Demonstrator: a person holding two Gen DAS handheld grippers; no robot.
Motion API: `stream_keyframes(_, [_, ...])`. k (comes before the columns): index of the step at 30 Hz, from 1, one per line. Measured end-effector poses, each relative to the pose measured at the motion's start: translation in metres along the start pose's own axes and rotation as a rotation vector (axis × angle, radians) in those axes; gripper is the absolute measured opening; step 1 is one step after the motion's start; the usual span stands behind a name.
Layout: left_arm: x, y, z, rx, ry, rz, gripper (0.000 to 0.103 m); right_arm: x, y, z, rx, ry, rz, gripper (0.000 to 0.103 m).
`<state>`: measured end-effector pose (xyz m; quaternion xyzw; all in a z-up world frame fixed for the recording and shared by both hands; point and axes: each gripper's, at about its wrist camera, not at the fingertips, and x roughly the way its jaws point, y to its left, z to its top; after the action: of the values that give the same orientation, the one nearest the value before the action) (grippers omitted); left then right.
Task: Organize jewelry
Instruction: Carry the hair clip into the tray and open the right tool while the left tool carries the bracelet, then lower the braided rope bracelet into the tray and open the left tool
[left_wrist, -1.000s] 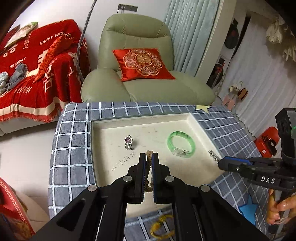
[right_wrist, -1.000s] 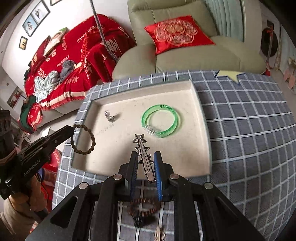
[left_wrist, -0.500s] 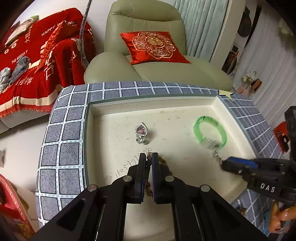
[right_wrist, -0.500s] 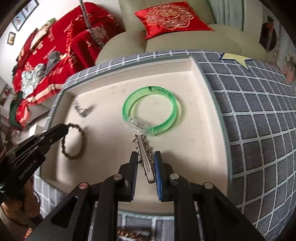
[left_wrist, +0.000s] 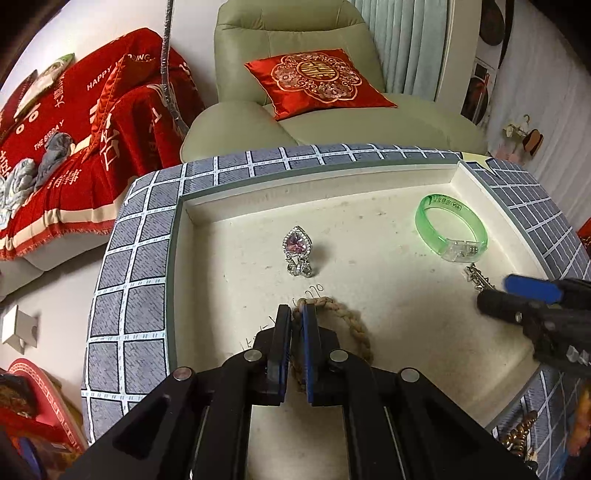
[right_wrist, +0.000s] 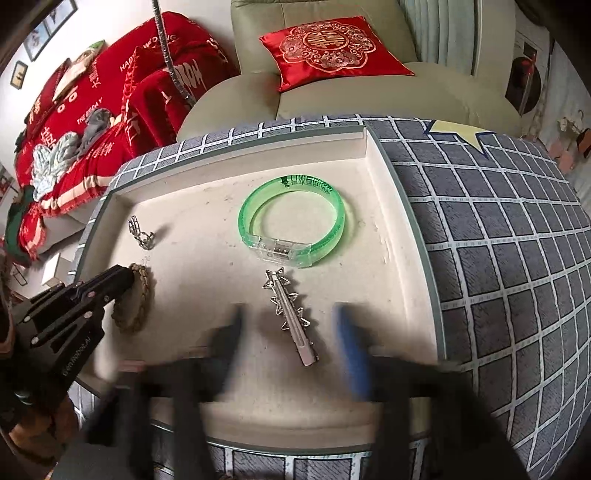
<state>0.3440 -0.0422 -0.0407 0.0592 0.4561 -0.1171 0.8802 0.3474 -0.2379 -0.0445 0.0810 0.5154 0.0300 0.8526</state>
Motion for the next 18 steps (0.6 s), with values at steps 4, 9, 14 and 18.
stream_keyframes(4, [-0.005,-0.001,-0.001,0.008,-0.017,0.027,0.022,-0.014,0.0,0.0,0.022,-0.043,0.037,0.071])
stream_keyframes(9, [-0.008,-0.001,-0.002,0.01,-0.027,0.006,0.022,-0.039,-0.002,-0.004,0.047,-0.1,0.058,0.071])
stream_keyframes(14, [-0.005,-0.004,0.0,0.024,-0.021,0.01,0.022,-0.055,-0.004,-0.012,0.071,-0.123,0.075,0.071])
stream_keyframes(18, [-0.005,-0.004,0.001,0.008,-0.017,0.001,0.022,-0.061,-0.009,-0.017,0.093,-0.127,0.086,0.071])
